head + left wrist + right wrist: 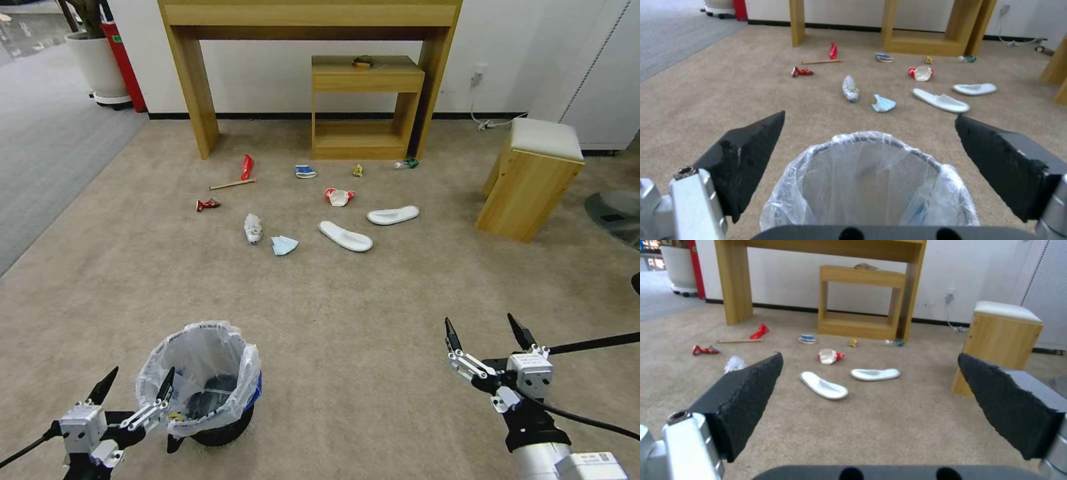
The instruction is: Pick up the trash bin and place the garbage on the floor into it.
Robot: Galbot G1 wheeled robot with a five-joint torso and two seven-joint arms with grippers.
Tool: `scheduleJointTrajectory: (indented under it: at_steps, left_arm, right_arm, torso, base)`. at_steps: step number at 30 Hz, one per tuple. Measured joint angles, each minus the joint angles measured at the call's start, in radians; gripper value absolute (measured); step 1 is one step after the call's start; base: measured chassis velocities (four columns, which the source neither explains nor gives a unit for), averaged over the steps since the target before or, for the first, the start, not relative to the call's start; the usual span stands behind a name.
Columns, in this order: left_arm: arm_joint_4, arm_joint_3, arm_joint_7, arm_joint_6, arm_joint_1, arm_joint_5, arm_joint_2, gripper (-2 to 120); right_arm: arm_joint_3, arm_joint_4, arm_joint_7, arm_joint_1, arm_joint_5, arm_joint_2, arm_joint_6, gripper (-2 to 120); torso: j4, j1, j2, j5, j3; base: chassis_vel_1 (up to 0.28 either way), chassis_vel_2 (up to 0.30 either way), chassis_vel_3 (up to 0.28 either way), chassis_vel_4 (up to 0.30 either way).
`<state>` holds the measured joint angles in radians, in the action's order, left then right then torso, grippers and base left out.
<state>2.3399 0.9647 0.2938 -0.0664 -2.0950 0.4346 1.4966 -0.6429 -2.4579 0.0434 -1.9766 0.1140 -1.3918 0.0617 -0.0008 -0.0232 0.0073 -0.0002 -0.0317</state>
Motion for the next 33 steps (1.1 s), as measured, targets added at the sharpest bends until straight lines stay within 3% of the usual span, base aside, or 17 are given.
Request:
scheduleJointTrajectory:
  at_steps: [25, 30, 33]
  left_arm:
    - [0.007, 0.012, 0.007, 0.03, 0.009, -0.015, -0.007, 100]
    - [0.001, 0.02, 0.006, 0.058, 0.024, -0.015, -0.014, 100]
    - [-0.005, 0.033, -0.002, 0.127, 0.057, -0.026, -0.023, 100]
  right_arm:
    - [0.033, 0.015, 0.034, 0.022, 0.004, 0.003, -0.021, 100]
    - [0.023, 0.019, 0.032, 0.022, 0.004, 0.003, -0.018, 100]
    - [0.0, 0.022, 0.016, 0.02, 0.005, 0.003, -0.014, 100]
  torso:
    - [0.0, 0.0, 0.0, -0.0001, 0.0]
    - [0.0, 0.0, 0.0, 0.0, 0.0]
    - [0.0001, 0.0, 0.0, -0.0001, 0.0]
  base:
    - [0.0, 0.0, 0.0, 0.0]
    - [0.0, 0.0, 0.0, 0.0]
    - [0.0, 0.0, 0.0, 0.0]
